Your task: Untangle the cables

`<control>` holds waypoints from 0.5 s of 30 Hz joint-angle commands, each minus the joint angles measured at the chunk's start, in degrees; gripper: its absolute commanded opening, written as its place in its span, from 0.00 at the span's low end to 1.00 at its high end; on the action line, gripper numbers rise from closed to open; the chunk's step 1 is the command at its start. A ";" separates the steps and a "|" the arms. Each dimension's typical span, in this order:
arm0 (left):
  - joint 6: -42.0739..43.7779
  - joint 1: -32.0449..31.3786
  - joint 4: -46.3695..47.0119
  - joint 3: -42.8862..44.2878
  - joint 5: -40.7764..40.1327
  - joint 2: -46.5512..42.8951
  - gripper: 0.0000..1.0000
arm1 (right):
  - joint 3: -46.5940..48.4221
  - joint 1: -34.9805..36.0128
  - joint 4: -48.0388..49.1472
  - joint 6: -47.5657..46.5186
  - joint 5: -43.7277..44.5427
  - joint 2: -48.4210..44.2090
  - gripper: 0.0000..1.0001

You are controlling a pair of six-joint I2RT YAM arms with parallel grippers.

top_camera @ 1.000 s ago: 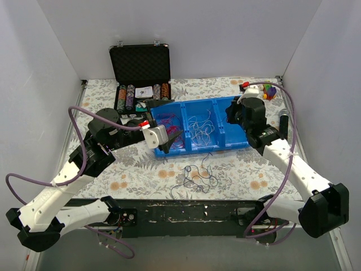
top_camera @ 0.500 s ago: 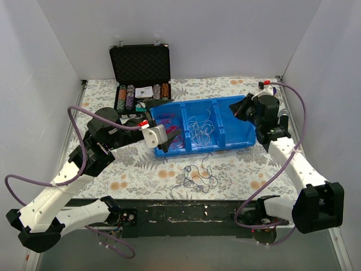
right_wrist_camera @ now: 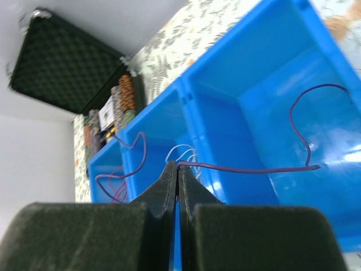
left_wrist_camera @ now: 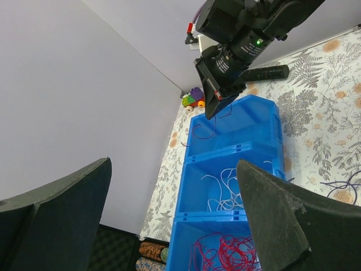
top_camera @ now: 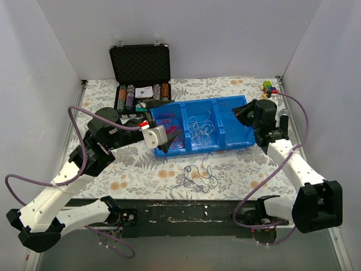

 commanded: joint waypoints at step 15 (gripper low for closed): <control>-0.84 0.37 -0.32 1.66 2.74 0.32 0.92 | 7.08 0.91 -17.22 15.37 16.20 9.83 0.01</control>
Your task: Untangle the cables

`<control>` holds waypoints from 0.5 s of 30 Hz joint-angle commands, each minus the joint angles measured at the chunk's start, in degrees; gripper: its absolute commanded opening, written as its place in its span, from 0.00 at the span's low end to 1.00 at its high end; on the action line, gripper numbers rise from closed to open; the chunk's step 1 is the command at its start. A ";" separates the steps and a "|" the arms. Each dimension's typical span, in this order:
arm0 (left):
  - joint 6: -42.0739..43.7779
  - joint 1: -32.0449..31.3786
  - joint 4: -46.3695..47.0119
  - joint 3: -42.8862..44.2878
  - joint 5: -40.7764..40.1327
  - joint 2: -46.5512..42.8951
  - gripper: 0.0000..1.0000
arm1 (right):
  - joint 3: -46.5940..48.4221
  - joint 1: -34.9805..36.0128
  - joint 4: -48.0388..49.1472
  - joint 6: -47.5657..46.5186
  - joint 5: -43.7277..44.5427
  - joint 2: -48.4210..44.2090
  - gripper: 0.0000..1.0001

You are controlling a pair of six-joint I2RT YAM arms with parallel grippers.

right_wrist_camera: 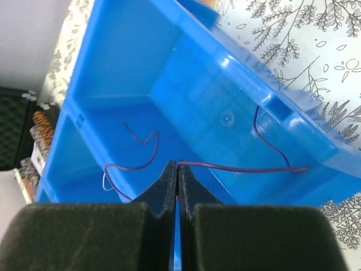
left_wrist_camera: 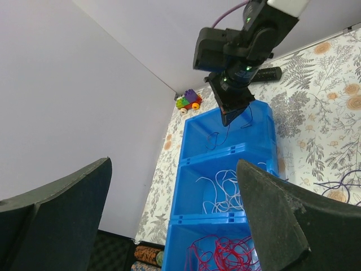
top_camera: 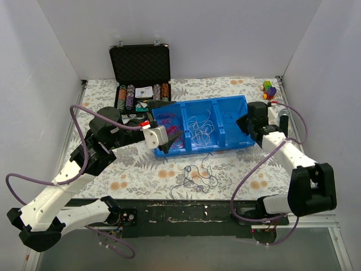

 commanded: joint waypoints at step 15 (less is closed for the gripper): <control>0.17 0.21 -3.54 1.29 0.55 -0.58 0.92 | 9.48 5.96 0.18 -10.58 1.55 -1.39 0.61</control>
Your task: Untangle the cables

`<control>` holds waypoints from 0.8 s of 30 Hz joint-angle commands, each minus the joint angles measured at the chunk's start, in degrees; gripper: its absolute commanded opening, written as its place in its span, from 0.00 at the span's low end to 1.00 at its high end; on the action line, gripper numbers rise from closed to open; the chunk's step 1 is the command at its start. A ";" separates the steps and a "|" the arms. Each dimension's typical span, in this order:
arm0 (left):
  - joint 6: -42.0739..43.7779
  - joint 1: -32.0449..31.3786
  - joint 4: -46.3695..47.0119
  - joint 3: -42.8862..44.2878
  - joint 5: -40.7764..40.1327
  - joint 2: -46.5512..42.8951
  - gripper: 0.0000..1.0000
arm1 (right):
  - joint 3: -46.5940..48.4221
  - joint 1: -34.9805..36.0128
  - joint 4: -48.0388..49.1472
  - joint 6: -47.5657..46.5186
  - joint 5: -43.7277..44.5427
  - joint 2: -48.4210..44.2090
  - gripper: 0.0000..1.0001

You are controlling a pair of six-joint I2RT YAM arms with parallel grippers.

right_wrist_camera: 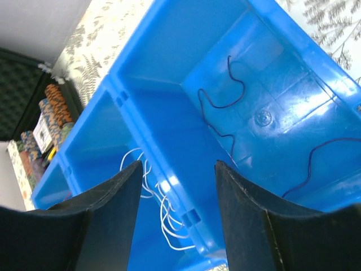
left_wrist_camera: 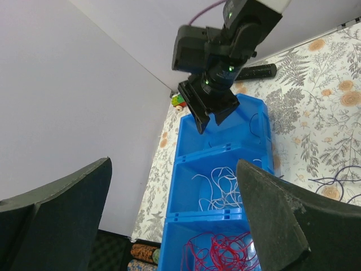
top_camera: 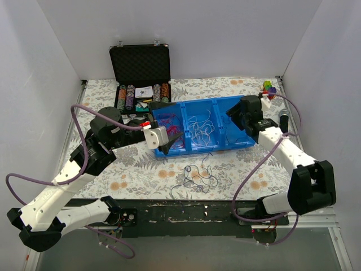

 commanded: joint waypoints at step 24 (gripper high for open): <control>-7.06 0.08 -5.99 -12.60 0.46 -10.57 0.88 | -20.08 42.53 -3.47 -40.22 -14.49 -21.35 0.63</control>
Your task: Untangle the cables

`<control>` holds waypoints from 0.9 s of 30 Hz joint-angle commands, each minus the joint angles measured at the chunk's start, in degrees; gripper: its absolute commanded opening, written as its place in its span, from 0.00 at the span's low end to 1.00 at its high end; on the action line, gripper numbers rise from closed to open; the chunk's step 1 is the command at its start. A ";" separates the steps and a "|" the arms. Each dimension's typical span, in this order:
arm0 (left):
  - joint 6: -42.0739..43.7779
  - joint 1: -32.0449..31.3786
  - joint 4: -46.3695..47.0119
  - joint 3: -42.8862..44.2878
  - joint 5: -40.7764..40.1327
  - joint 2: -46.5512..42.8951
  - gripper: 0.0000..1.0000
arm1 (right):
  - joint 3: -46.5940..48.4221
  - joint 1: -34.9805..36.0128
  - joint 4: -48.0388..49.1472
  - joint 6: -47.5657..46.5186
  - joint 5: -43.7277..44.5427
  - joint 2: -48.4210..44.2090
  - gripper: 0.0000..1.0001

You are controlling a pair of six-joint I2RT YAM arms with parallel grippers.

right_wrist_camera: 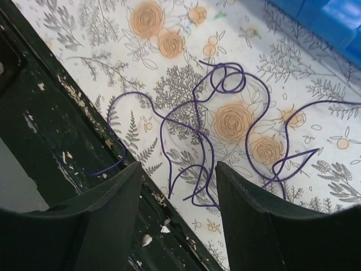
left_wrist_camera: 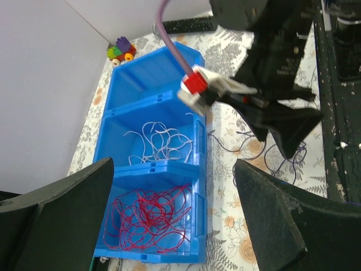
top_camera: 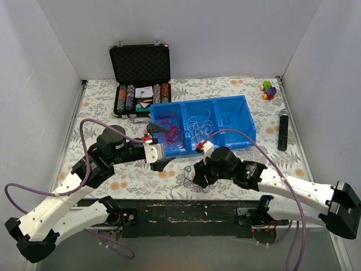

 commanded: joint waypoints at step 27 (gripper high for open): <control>3.13 0.10 -3.91 12.98 -0.24 0.47 0.90 | 20.73 4.70 -5.93 -3.59 15.40 3.66 0.01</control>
